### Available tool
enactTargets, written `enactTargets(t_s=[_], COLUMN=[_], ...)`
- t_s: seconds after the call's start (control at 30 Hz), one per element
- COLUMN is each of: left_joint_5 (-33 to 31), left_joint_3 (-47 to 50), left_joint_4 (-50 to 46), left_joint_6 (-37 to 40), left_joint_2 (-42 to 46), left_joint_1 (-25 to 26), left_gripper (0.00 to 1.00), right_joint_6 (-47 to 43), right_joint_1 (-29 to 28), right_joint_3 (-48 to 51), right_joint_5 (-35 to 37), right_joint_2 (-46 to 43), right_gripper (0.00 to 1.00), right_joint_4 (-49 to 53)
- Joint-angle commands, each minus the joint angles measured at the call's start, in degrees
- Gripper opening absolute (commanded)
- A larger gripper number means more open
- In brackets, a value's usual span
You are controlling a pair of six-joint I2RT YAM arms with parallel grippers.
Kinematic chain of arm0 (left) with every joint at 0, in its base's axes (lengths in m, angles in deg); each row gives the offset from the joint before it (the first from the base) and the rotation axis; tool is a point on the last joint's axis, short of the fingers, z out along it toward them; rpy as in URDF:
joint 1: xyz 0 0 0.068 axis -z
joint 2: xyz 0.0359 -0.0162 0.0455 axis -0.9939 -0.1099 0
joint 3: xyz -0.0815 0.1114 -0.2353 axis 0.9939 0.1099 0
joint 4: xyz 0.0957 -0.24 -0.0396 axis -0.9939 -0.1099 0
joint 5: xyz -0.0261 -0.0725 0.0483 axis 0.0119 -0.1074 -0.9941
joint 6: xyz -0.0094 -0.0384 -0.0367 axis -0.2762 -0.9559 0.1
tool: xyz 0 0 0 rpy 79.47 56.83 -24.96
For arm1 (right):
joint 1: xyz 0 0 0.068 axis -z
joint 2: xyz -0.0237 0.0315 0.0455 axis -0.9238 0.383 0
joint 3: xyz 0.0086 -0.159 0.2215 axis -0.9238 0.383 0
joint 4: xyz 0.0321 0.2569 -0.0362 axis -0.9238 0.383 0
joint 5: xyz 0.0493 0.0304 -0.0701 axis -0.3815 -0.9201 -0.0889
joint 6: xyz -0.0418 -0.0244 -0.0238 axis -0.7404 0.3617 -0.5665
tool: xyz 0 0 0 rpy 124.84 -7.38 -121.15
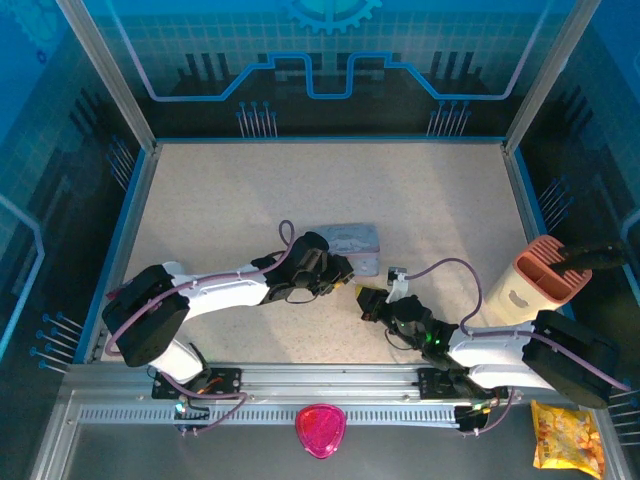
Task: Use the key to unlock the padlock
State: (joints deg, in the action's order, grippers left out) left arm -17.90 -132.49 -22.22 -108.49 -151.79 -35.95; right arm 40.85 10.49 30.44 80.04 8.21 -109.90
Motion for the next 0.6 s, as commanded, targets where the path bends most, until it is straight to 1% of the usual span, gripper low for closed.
enactTargets(t_s=[0.0, 0.23, 0.57], left_joint_5=[2.8, 3.07, 3.02], left_joint_3=[-0.14, -1.22, -1.75], left_joint_4=[2.17, 0.88, -0.6], left_joint_6=[-1.23, -0.39, 0.23], left_joint_2=[1.22, 0.82, 0.5], left_joint_1=[1.53, 1.84, 2.87], left_gripper=[0.07, 0.07, 0.07], right_joint_6=[0.64, -0.39, -0.98], right_joint_1=[-0.05, 0.58, 2.06], right_joint_3=[-1.44, -3.24, -4.64], right_joint_5=[0.91, -0.64, -4.72], right_joint_2=[-0.47, -0.83, 1.15], right_gripper=[0.0, 0.0, 0.0], right_joint_4=[-2.83, -2.04, -4.83])
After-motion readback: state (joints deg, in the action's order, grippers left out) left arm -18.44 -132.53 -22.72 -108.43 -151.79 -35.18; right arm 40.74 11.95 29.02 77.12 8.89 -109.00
